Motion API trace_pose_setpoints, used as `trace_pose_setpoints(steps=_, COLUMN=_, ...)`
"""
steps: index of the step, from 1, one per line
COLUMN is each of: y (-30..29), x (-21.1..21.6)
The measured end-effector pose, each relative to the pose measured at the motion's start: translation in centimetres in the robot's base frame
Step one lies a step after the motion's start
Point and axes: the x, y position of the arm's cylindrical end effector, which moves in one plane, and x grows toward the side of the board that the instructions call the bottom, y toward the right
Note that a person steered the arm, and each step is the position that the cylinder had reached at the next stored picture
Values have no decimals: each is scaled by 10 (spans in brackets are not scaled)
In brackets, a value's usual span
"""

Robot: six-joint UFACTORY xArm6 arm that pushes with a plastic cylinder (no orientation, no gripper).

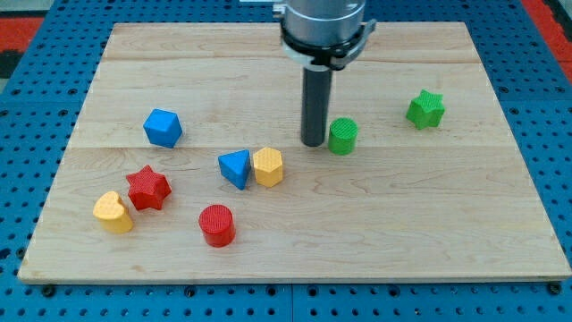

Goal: Move blue triangle in a diagonal line with green blocks and yellow hexagon

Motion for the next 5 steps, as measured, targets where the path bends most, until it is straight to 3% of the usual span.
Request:
trace_pose_setpoints(steps=2, y=-34, x=55)
trace_pose_setpoints(steps=3, y=-17, x=81)
trace_pose_setpoints(steps=5, y=-110, x=71)
